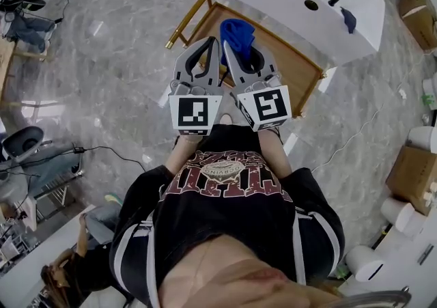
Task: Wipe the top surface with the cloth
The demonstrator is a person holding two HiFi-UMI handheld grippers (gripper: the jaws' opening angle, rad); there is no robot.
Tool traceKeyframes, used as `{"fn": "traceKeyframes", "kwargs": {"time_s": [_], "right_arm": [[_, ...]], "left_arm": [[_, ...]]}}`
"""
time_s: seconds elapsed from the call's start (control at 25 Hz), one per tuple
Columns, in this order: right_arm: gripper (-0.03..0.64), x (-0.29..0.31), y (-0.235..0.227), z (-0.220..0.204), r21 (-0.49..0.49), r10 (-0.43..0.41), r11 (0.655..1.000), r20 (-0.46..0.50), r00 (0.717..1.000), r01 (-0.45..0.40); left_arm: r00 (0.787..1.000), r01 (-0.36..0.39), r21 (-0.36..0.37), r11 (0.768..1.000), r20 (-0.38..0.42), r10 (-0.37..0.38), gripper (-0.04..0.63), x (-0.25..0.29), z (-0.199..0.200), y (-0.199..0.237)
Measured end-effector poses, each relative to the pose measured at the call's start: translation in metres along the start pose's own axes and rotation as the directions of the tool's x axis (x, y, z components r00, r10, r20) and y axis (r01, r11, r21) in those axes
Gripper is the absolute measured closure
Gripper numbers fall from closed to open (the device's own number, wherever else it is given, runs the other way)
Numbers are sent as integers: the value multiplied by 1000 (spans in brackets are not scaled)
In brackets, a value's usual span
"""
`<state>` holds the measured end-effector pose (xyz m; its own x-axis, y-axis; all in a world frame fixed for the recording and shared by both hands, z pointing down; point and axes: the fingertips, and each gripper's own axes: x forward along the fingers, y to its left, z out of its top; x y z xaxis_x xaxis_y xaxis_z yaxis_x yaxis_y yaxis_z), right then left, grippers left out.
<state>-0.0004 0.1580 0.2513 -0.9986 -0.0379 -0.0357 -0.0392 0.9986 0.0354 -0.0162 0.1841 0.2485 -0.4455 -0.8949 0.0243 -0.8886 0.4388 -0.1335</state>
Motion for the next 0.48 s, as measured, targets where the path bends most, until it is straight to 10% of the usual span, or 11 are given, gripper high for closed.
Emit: {"fn": "traceKeyframes", "kwargs": {"time_s": [0.48], "right_arm": [[551,20,-48,-14,4,-102,995,-25,994,102]], "left_arm": [[995,97,-4,995,-6,-97,548,57,-10,-4]]}}
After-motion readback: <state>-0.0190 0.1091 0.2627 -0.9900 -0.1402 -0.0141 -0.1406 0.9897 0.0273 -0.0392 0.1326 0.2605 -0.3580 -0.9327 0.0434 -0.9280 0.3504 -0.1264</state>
